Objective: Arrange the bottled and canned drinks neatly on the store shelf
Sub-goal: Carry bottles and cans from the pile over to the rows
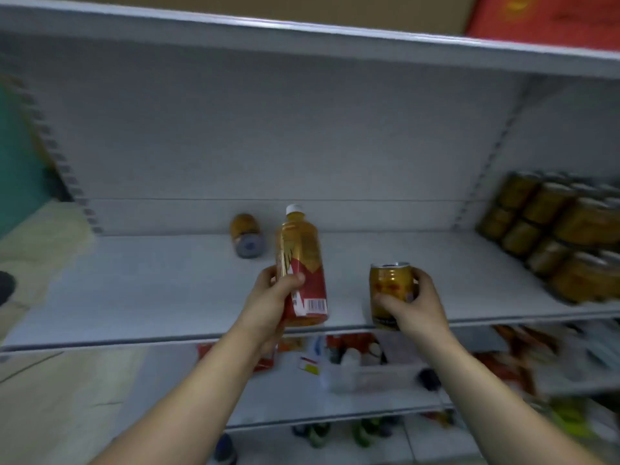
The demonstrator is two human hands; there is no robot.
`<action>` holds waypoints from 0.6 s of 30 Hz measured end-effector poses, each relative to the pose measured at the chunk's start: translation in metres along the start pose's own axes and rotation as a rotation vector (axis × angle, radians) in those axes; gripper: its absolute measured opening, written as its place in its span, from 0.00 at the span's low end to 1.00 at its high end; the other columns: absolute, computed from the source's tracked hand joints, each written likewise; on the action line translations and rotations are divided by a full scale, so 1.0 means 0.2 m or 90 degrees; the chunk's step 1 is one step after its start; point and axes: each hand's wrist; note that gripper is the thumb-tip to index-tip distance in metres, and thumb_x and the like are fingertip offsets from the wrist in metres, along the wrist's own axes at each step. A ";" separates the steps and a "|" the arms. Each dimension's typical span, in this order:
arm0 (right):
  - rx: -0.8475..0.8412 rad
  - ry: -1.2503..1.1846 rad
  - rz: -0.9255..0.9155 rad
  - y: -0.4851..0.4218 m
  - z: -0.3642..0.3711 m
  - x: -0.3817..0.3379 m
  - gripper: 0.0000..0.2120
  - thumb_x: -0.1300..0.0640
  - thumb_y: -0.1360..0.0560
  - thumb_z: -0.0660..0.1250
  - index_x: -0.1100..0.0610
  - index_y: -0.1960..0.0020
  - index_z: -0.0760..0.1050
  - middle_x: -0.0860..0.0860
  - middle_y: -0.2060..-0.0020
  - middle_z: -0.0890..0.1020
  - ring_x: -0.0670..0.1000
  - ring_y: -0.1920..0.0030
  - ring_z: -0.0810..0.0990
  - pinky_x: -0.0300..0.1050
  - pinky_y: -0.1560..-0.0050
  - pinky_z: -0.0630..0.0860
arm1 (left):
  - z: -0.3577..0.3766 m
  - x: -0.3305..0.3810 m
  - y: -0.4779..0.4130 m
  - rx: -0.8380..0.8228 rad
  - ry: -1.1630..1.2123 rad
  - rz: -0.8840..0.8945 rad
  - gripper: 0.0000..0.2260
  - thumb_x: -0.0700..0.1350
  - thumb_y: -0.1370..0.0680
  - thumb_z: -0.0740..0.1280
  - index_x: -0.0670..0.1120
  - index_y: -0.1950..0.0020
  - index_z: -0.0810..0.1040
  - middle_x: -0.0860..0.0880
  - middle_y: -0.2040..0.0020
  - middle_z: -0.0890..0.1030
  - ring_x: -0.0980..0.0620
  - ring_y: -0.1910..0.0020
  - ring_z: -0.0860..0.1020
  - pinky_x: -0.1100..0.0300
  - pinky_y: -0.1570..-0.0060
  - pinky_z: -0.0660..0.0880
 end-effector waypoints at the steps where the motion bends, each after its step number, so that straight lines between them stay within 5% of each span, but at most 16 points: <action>1: 0.032 -0.020 0.007 0.02 -0.16 0.03 0.30 0.61 0.32 0.76 0.51 0.34 0.67 0.49 0.49 0.78 0.48 0.54 0.78 0.44 0.55 0.75 | 0.15 -0.04 0.03 -0.040 0.024 -0.023 0.15 0.40 0.26 0.67 0.42 0.42 0.70 0.38 0.52 0.79 0.42 0.60 0.82 0.43 0.62 0.81; 3: 0.089 -0.048 0.019 0.06 -0.47 0.09 0.30 0.61 0.32 0.76 0.54 0.34 0.69 0.54 0.47 0.80 0.51 0.54 0.79 0.45 0.56 0.76 | 0.45 -0.14 0.08 -0.128 0.048 -0.079 0.21 0.42 0.29 0.68 0.40 0.38 0.67 0.37 0.51 0.79 0.43 0.63 0.82 0.49 0.68 0.80; 6: 0.164 -0.069 0.027 0.14 -0.93 0.18 0.28 0.61 0.33 0.76 0.54 0.36 0.70 0.54 0.48 0.80 0.53 0.53 0.80 0.46 0.56 0.78 | 0.89 -0.29 0.17 -0.254 0.058 -0.121 0.40 0.49 0.39 0.76 0.41 0.30 0.65 0.36 0.44 0.78 0.42 0.57 0.82 0.47 0.64 0.79; 8: 0.213 -0.082 0.036 0.21 -1.21 0.21 0.32 0.58 0.35 0.77 0.52 0.35 0.69 0.53 0.47 0.79 0.55 0.49 0.80 0.53 0.50 0.79 | 1.19 -0.36 0.25 -0.297 0.061 -0.114 0.37 0.56 0.34 0.74 0.43 0.30 0.67 0.39 0.45 0.80 0.44 0.57 0.83 0.47 0.63 0.81; 11: 0.255 -0.103 0.041 0.32 -1.56 0.24 0.31 0.60 0.31 0.75 0.51 0.33 0.66 0.52 0.46 0.78 0.52 0.50 0.79 0.46 0.57 0.77 | 1.56 -0.43 0.34 -0.323 0.030 -0.152 0.27 0.63 0.25 0.59 0.45 0.35 0.71 0.42 0.48 0.83 0.44 0.54 0.83 0.48 0.58 0.81; 15: 0.326 -0.130 0.030 0.40 -1.88 0.29 0.29 0.61 0.30 0.74 0.50 0.35 0.65 0.49 0.49 0.77 0.47 0.53 0.78 0.40 0.62 0.74 | 1.92 -0.52 0.41 -0.333 0.002 -0.143 0.13 0.51 0.22 0.64 0.47 0.41 0.71 0.43 0.54 0.83 0.44 0.57 0.82 0.43 0.54 0.79; 18: 0.371 -0.121 0.025 0.35 -2.06 0.35 0.29 0.61 0.31 0.75 0.50 0.35 0.66 0.48 0.50 0.77 0.47 0.54 0.79 0.41 0.60 0.75 | 2.14 -0.58 0.40 -0.355 -0.050 -0.074 0.15 0.44 0.25 0.68 0.46 0.39 0.73 0.44 0.51 0.82 0.44 0.53 0.82 0.44 0.49 0.78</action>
Point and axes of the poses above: each hand's wrist, its own y-axis away from the middle knuckle, its own z-axis out of the palm, x = y × z
